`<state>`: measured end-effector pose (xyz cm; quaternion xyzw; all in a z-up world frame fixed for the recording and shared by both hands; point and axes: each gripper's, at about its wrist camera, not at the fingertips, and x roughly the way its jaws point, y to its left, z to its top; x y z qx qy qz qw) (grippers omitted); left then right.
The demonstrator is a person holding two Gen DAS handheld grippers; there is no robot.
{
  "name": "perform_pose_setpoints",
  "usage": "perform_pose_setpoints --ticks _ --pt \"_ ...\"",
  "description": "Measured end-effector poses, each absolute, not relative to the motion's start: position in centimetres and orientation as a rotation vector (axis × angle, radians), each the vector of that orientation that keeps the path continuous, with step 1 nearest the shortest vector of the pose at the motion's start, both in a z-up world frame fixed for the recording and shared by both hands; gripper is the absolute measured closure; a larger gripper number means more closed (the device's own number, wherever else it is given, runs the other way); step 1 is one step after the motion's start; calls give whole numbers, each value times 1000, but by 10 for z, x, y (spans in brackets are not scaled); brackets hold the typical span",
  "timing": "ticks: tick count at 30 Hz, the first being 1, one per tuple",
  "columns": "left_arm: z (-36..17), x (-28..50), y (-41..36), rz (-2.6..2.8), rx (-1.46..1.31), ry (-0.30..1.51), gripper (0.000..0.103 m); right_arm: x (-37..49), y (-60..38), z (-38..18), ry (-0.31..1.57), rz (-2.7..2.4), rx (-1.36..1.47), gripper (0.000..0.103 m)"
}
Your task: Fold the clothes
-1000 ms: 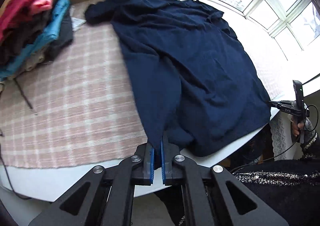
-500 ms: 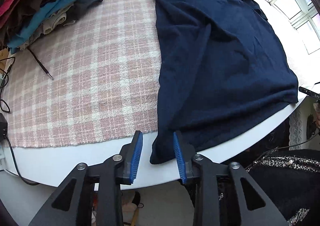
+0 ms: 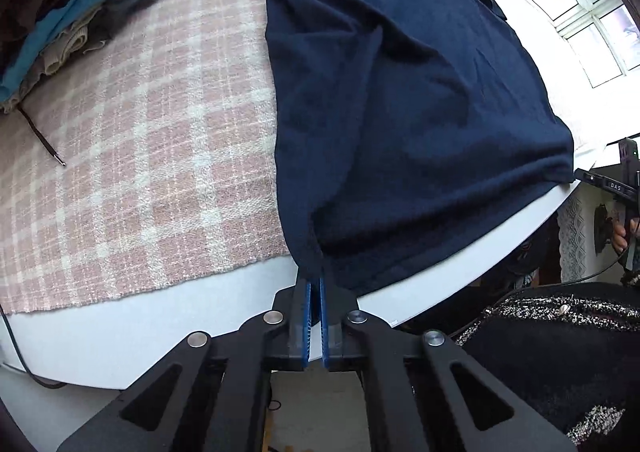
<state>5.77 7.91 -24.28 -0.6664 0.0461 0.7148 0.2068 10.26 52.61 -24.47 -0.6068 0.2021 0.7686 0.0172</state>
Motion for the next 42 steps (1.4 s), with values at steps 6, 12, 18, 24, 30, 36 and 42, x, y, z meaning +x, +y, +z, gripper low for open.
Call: perform_pose_setpoints --ticks 6,12,18,24,30,36,42 --pt "-242 59 88 1972 -1850 140 101 97 509 -243 583 2457 -1875 100" --pt "-193 79 63 2052 -1804 9 101 127 547 -145 767 2592 -1540 100" --pt "-235 62 65 1995 -1873 38 99 99 552 -181 624 2406 -1691 100" --pt "-254 77 43 2017 -1948 -54 89 117 575 -203 717 2289 -1730 101" --pt "-267 80 58 2011 -1927 -20 76 100 583 -196 630 2254 -1669 100" --pt "-273 83 76 1992 -1879 -25 76 92 580 -210 564 2200 -1751 100" --pt "-276 84 84 1991 -1852 8 79 91 582 -210 586 2198 -1771 100"
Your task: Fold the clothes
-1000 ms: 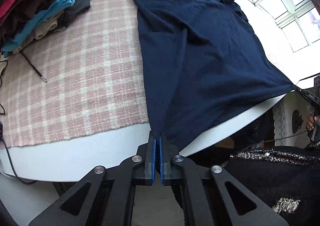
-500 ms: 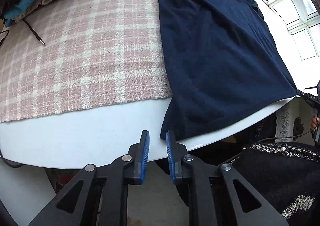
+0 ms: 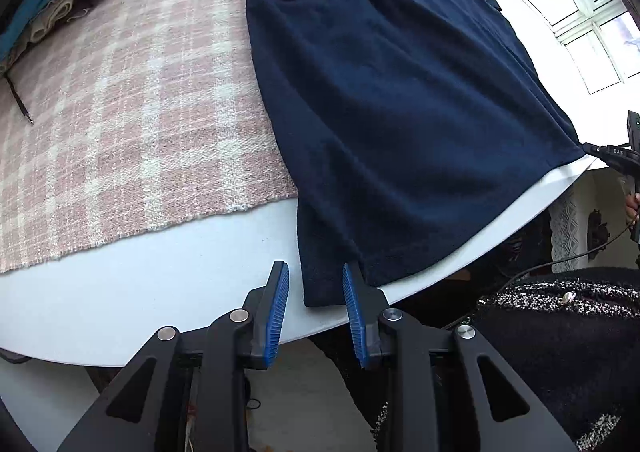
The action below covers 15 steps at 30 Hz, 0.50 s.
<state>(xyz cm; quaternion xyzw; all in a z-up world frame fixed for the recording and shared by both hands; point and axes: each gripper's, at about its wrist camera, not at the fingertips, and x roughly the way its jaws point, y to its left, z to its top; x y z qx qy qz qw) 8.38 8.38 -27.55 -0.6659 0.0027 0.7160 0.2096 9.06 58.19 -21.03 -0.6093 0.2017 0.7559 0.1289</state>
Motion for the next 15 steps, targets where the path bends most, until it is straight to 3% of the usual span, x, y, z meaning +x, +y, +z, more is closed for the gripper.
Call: perform_pose_setpoints --ticks 7,15 --pt "-265 88 84 1961 -1864 34 76 94 578 -207 602 2217 -1770 100" --pt "-280 82 89 1960 -1901 193 77 93 576 -210 620 2232 -1775 100"
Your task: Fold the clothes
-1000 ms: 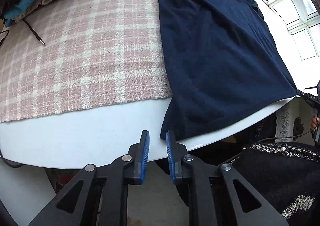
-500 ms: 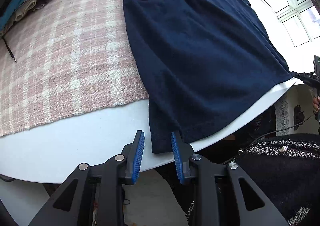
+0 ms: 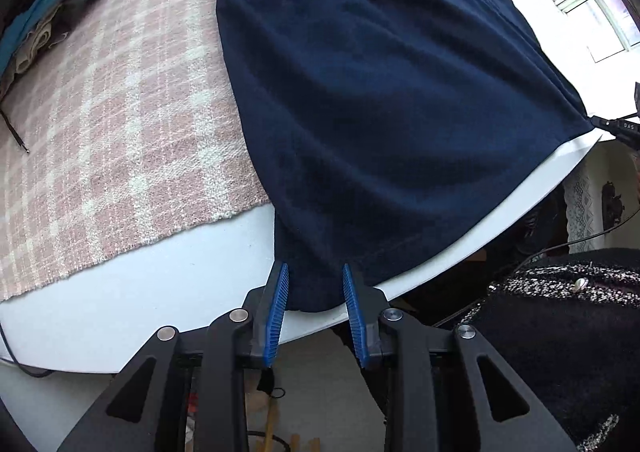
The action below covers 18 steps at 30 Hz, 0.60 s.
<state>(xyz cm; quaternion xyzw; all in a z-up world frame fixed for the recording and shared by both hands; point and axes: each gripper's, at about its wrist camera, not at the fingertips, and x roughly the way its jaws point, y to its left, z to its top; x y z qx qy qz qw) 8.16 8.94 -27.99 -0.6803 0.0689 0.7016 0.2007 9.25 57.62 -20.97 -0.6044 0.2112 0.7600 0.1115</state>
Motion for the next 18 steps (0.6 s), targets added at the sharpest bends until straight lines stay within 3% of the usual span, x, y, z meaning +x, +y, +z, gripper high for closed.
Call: perform_pose_setpoints --ticks 18 --pt "-283 88 52 2018 -1886 313 76 96 576 -206 624 2238 -1788 100"
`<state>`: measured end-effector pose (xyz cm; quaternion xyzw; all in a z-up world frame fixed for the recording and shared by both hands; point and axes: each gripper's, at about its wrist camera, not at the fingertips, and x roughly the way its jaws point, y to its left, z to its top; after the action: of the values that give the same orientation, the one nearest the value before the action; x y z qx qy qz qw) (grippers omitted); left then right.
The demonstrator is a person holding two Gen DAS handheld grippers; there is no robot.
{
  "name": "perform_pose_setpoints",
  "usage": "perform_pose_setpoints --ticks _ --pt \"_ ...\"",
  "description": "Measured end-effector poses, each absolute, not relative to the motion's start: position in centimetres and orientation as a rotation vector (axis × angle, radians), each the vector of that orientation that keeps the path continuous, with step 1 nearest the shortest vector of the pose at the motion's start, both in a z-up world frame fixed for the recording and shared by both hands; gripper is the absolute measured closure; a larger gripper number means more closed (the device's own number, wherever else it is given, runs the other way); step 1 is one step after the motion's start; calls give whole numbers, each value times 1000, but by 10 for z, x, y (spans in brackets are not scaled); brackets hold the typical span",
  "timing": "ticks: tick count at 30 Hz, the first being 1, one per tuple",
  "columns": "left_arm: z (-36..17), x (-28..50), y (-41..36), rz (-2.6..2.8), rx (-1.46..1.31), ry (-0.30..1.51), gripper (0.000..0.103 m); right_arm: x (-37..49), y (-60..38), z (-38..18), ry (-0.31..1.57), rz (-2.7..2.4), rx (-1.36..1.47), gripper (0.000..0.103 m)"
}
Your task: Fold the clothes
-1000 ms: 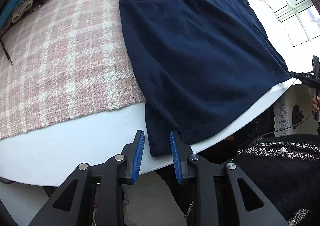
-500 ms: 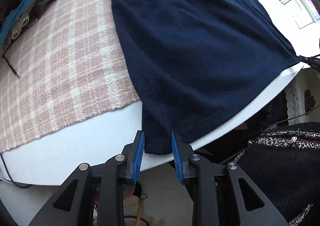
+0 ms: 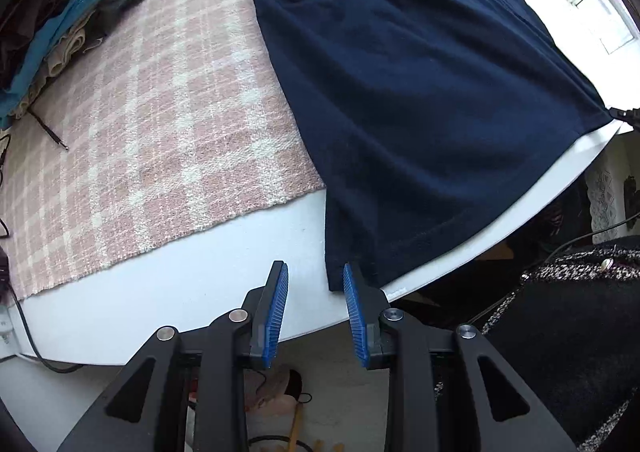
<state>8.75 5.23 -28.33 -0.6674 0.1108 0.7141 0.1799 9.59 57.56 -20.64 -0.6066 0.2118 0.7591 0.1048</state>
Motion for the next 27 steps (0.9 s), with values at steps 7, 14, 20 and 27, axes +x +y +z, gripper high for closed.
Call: perform_pose_setpoints --ticks 7,14,20,27 --pt "-293 89 57 1987 -1876 287 79 93 575 -211 614 2243 -1802 100" --pt "-276 75 26 1993 -1843 -44 99 91 569 -213 678 2287 -1846 100" --pt "-210 85 -49 2227 -1685 -442 100 91 569 -176 736 2384 -1765 100" --pt "-194 -40 3 2335 -1570 -424 100 0 588 -182 995 2497 -1689 101"
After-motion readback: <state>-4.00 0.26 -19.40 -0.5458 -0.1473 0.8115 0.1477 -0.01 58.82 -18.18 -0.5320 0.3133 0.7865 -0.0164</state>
